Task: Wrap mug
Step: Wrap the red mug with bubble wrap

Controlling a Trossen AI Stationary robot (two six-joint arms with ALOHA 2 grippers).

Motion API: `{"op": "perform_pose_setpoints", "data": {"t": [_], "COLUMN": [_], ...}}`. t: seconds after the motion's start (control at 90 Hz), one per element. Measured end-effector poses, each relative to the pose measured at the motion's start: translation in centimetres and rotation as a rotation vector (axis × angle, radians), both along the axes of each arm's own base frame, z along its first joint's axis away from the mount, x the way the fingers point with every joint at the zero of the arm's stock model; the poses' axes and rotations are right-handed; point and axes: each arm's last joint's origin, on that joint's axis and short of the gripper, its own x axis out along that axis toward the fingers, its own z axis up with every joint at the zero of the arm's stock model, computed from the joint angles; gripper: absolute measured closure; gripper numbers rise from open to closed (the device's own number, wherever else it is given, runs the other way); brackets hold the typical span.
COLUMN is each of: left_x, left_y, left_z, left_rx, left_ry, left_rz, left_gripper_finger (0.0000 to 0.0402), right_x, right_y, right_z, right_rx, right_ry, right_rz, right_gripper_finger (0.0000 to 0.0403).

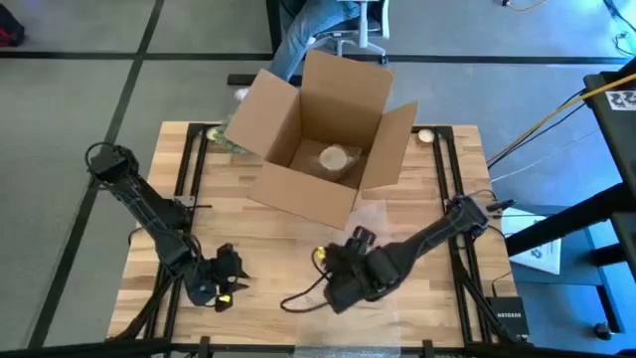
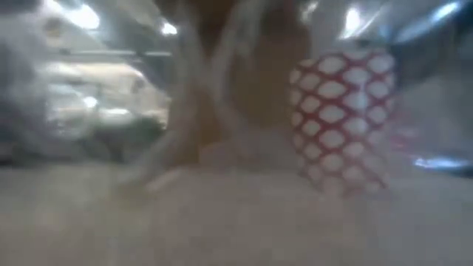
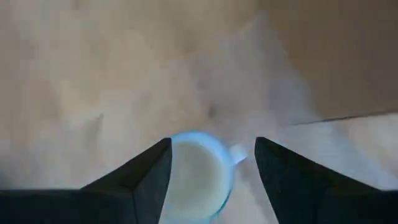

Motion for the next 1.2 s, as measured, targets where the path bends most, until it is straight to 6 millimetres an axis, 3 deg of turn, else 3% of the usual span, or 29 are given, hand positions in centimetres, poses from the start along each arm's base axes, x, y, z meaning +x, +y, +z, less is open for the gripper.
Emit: {"op": "perform_pose_setpoints", "data": {"t": [0.1,0.244,0.467,0.833,1.2], "left_x": [0.4,0.8,0.8,0.8,0.8], "left_y": [0.4,0.7,0.8,0.8,0.8], "left_z": [0.0,0.0,0.0,0.1,0.1], "left_rx": [0.012,0.025,0.036,0.041,0.042], "left_ry": [-0.006,-0.008,-0.017,-0.024,-0.027], "left_rz": [0.018,0.028,0.031,0.038,0.04], "left_gripper_finger": [0.0282,0.0282,0.0282,0.0282,0.0282], "right_x": [-1.3,-2.3,-1.7,-0.3,-0.5], "right_y": [0.3,-0.1,-4.0,-10.9,-14.1], "right_z": [-1.4,-5.0,-9.3,-12.2,-13.3], "right_rx": [-0.137,-0.231,-0.351,-0.443,-0.507], "right_ry": [-0.133,-0.256,-0.387,-0.338,-0.218], "right_rz": [-0.176,-0.326,-0.463,-0.621,-0.655], "right_gripper_finger": [0.0187,0.0187,0.0187,0.0187,0.0187]}}
